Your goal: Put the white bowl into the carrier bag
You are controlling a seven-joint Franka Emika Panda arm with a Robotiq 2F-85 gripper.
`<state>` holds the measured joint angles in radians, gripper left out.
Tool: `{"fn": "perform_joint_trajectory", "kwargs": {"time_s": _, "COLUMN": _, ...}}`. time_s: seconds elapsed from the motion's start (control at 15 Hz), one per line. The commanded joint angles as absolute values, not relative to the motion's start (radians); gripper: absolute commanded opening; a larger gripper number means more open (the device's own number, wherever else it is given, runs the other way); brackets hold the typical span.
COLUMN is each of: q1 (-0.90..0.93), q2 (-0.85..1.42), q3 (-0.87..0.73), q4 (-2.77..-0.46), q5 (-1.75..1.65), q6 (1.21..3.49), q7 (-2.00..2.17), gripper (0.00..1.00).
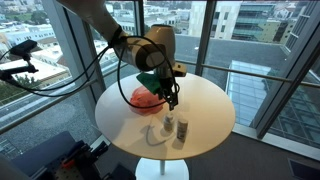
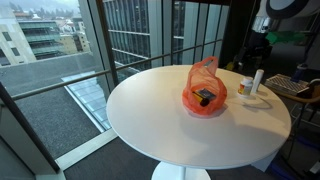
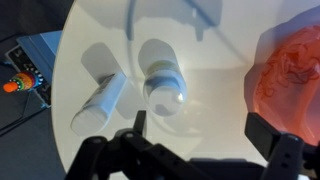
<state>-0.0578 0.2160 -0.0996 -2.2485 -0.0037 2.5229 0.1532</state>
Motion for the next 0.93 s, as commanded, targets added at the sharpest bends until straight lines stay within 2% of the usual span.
{"fn": "perform_joint_trajectory", "kwargs": {"time_s": 0.0, "q1": -0.064, "q2": 0.266, "q3": -0.116, "q4": -2.219, "q5": -0.020, "q6": 2.540, "q7": 0.164, "gripper": 1.00}}
{"fn": "perform_joint_trajectory", "kwargs": {"time_s": 0.87, "q1": -0.053, "q2": 0.363, "q3": -0.137, "q4": -2.174, "q5": -0.029, "q6": 2.574, "q7": 0.170, "gripper": 1.00}}
